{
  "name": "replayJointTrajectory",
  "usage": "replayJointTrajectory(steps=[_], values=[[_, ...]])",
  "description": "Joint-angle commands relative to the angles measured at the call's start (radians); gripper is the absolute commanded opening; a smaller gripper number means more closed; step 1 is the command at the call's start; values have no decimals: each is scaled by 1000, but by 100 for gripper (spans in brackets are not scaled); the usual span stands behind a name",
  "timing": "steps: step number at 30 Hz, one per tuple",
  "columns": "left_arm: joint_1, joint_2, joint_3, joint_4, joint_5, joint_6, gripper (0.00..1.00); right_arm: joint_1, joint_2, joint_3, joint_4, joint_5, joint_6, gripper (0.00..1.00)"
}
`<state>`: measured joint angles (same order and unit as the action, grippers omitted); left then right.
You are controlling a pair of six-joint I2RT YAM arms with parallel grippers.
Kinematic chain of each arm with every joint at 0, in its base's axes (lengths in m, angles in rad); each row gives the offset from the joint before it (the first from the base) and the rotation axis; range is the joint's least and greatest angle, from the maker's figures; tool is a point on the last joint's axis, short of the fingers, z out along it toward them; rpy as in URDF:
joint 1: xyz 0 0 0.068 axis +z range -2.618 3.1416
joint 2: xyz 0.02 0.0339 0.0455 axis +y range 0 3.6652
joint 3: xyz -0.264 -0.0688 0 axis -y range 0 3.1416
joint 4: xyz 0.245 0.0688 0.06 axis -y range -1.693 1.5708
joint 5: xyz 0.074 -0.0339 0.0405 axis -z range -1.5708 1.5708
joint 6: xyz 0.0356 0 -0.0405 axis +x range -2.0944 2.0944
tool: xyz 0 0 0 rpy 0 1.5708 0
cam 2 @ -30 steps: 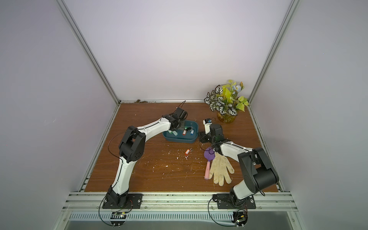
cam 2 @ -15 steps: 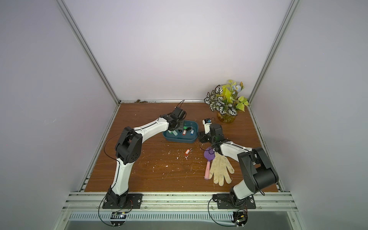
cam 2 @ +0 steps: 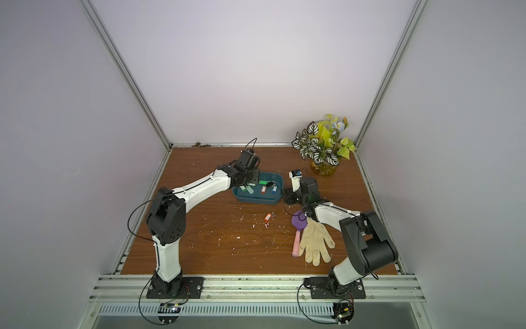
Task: Take the keys out of the storage box
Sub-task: Place the key at the center of the board.
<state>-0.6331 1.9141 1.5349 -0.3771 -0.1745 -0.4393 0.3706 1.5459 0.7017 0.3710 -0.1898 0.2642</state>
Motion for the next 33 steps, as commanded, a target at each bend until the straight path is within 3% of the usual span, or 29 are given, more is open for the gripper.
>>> replayJointTrajectory(steps=[1, 6, 9, 17, 23, 31, 33], values=[[-9, -103, -101, 61, 85, 55, 0, -4, -16, 28, 38, -23, 15, 59], [-38, -292, -320, 138, 215, 139, 0, -5, -26, 19, 49, -17, 18, 59], [-110, -366, -430, 149, 207, 172, 0, -5, -21, 16, 58, -24, 18, 59], [-157, -350, -654, 308, 331, 125, 0, -5, -22, 9, 72, -42, 12, 59], [-140, -242, -588, 305, 275, 122, 0, -5, -33, 2, 75, -48, 9, 59], [-48, -194, -575, 331, 275, 58, 0, -6, -27, 5, 71, -37, -3, 59], [-48, -173, -545, 312, 277, 66, 4, -5, -27, 7, 68, -37, -6, 59]])
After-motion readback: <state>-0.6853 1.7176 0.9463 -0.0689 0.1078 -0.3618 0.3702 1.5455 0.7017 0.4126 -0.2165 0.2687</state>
